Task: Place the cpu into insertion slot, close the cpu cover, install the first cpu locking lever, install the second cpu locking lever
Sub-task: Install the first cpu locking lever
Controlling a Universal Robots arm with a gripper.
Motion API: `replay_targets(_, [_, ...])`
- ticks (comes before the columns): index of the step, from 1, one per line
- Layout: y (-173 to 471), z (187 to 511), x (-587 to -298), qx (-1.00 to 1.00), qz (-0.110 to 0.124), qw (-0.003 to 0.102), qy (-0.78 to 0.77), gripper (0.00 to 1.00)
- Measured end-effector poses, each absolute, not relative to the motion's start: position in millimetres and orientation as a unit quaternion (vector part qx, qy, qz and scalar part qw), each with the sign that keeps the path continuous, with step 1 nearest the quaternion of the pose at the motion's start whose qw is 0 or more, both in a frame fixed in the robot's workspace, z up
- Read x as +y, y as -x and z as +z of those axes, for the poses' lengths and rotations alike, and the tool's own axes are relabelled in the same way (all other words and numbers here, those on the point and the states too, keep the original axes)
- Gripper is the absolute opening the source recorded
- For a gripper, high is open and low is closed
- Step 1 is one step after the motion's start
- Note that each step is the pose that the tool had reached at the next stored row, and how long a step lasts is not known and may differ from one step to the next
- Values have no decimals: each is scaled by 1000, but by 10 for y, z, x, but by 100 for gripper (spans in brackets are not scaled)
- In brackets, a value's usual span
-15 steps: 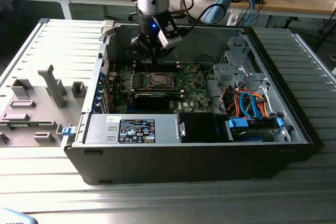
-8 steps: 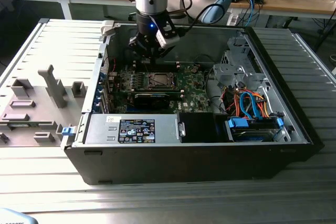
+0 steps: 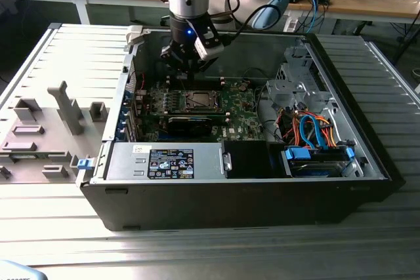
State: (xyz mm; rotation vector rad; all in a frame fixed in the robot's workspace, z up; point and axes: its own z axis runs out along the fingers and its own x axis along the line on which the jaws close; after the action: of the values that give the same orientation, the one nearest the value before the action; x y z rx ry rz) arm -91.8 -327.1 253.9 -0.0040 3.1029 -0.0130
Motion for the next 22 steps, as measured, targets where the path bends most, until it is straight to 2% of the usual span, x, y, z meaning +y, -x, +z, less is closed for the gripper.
replay_targets(22, [1119,2539,-3258,1000,-2,20,1,11])
